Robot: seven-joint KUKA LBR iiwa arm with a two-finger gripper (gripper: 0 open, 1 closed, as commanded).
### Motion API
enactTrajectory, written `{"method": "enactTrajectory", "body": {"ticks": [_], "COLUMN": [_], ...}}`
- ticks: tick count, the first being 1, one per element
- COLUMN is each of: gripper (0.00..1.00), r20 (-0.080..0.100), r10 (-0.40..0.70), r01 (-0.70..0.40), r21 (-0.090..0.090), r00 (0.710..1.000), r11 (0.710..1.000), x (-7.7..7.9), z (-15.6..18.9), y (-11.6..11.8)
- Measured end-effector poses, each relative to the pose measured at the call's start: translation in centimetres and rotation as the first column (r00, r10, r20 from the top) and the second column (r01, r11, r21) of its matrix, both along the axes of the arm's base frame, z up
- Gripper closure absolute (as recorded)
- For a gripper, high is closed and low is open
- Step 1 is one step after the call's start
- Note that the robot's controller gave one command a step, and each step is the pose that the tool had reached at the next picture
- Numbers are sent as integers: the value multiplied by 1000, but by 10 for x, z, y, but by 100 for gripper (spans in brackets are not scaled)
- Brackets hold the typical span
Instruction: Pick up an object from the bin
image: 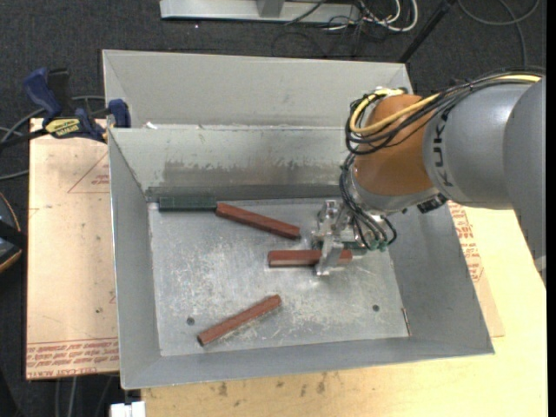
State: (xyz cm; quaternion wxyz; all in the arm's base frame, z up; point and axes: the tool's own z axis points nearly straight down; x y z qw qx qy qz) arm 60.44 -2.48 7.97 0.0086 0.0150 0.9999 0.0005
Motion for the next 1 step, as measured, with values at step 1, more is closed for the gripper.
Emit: {"method": "enactTrajectory", "body": {"ticks": [1], "gripper": [100], "r20": [-10], "r10": [13], "r01": [-13], "r21": [-1], "r00": [1000], "r11": [1000], "x": [2], "z": [160], "y": [-3]}}
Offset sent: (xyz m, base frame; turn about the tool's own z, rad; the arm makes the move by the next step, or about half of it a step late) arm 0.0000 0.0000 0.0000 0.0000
